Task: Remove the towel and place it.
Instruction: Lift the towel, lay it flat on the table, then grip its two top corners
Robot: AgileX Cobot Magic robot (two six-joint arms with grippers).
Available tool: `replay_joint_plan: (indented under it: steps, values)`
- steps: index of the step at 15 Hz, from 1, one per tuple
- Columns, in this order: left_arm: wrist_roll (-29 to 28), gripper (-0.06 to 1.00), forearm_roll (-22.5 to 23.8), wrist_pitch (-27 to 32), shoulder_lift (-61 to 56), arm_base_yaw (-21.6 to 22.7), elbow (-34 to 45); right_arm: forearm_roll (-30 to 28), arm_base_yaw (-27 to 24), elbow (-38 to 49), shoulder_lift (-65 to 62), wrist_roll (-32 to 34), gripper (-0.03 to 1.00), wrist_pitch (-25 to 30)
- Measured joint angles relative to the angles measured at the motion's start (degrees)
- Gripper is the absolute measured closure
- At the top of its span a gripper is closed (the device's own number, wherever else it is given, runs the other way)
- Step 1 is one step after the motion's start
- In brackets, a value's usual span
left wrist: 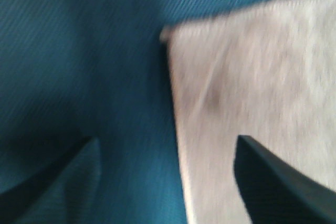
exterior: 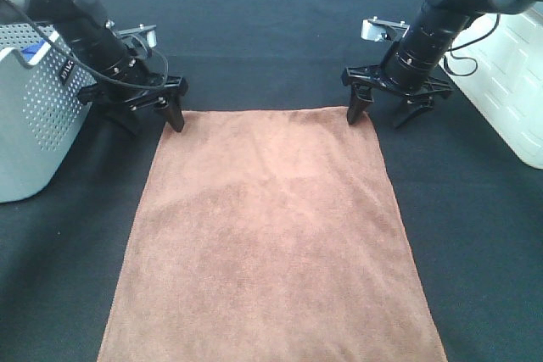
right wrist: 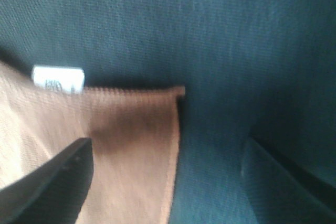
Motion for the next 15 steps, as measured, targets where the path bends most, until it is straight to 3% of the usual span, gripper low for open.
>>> replay_joint_plan:
  steps: [4, 8, 11, 13, 15]
  values:
    - [0.11, 0.22, -0.80, 0.57, 0.57, 0.11, -0.80, 3.44, -0.17, -0.86, 0.97, -3.55, 0.21, 0.17]
    - [4.87, 0.26, -8.37, 0.46, 1.15, -0.23, -0.86, 5.44, 1.83, -1.32, 1.60, -4.81, 0.21, -0.92]
    - [5.27, 0.32, -10.14, -0.17, 1.49, -1.60, -0.86, 5.50, 5.44, -1.43, 2.06, -5.10, 0.22, -3.21]
    - [4.64, 0.43, -9.34, -0.46, 1.72, -1.60, -0.86, 5.27, 6.07, -1.43, 2.12, -5.10, 0.27, -3.72]
    - [4.47, 0.66, -7.16, -0.52, 1.83, -1.60, -0.86, 3.44, 6.07, -1.43, 2.12, -5.04, 0.37, -3.95]
